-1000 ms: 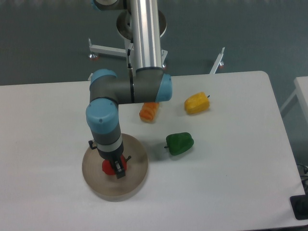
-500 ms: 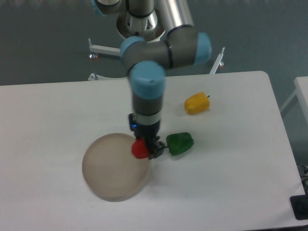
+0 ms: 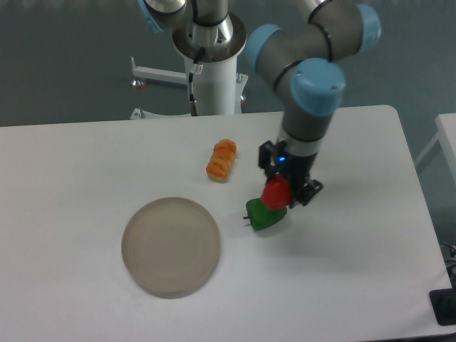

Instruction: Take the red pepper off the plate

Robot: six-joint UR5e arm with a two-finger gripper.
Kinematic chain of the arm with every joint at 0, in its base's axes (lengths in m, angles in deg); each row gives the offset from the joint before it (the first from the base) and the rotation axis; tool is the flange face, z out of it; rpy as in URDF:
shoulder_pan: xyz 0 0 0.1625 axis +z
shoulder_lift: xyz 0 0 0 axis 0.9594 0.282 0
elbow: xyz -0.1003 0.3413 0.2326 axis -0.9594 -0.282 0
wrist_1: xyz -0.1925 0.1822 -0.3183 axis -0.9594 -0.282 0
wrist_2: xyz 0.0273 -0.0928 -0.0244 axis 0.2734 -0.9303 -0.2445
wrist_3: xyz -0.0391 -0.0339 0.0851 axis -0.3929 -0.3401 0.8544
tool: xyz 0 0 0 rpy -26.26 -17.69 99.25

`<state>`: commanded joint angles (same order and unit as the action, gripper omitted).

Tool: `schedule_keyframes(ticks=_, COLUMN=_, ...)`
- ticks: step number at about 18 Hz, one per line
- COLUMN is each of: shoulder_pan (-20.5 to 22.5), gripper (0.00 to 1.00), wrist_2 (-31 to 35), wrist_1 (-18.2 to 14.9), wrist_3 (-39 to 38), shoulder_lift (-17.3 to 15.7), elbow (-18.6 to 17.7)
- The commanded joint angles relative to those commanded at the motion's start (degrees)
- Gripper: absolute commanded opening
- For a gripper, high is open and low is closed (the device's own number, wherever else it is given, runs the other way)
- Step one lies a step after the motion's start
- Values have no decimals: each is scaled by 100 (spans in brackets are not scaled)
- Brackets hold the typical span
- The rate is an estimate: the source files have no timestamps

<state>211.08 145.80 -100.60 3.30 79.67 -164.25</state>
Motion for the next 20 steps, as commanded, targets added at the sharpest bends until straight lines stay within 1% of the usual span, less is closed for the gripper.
schedule_keyframes(ticks=2, shoulder_pan=9, gripper=13, wrist_2=342, wrist_1=-149, wrist_3=212, shoulder_lift=18, elbow=35)
schedule_keyframes(ticks=4, shoulder_pan=-9, gripper=13, wrist_2=554, wrist_1=-185, wrist_3=362, shoulder_lift=53, elbow=114)
schedule_keyframes(ticks=10, shoulder_pan=-35, gripper=14, wrist_2=502, wrist_1=-141, wrist_3=380, shoulder_lift=158, elbow=115)
schedule_keyframes(ticks=20, shoulder_pan=-53, gripper=14, wrist_2=493, wrist_1=-124, wrist_3=371, shoulder_lift=176, elbow=106)
